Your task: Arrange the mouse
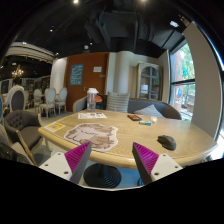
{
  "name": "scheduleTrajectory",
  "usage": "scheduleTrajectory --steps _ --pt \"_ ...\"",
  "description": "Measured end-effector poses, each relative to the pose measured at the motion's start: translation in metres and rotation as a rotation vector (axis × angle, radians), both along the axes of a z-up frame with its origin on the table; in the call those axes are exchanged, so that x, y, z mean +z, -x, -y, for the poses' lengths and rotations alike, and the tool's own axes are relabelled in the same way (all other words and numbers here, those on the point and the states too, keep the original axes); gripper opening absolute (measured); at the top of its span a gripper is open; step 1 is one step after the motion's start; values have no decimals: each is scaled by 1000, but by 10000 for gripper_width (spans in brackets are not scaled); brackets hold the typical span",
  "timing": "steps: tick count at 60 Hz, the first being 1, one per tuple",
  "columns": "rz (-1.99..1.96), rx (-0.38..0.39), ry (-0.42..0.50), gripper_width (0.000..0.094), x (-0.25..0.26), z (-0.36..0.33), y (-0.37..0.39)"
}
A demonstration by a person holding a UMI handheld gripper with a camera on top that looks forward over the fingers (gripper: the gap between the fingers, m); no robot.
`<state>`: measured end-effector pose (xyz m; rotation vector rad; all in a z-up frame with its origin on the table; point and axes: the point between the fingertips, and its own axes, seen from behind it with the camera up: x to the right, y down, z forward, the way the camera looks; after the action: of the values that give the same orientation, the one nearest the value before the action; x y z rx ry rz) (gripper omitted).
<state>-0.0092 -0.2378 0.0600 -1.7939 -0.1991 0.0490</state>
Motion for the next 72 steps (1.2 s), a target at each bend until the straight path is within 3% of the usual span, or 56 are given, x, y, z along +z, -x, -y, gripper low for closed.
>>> scheduleTrajectory --steps 6,23,34,51,55,58,65,72 --pt "11 -25 16 852 -6 1 -20" --pt "68 -242 64 850 -15 -46 -162" --pt "50 -279 199 841 -57 -98 -238" --pt "-48 -324 351 787 -75 -167 -274" --pt "-60 -364 373 735 -74 -178 -290" --pt "-78 -395 384 607 -76 -185 -300" --pt "-62 -467 372 470 -74 -192 -316" --pt "-40 -509 357 396 -71 -192 -319"
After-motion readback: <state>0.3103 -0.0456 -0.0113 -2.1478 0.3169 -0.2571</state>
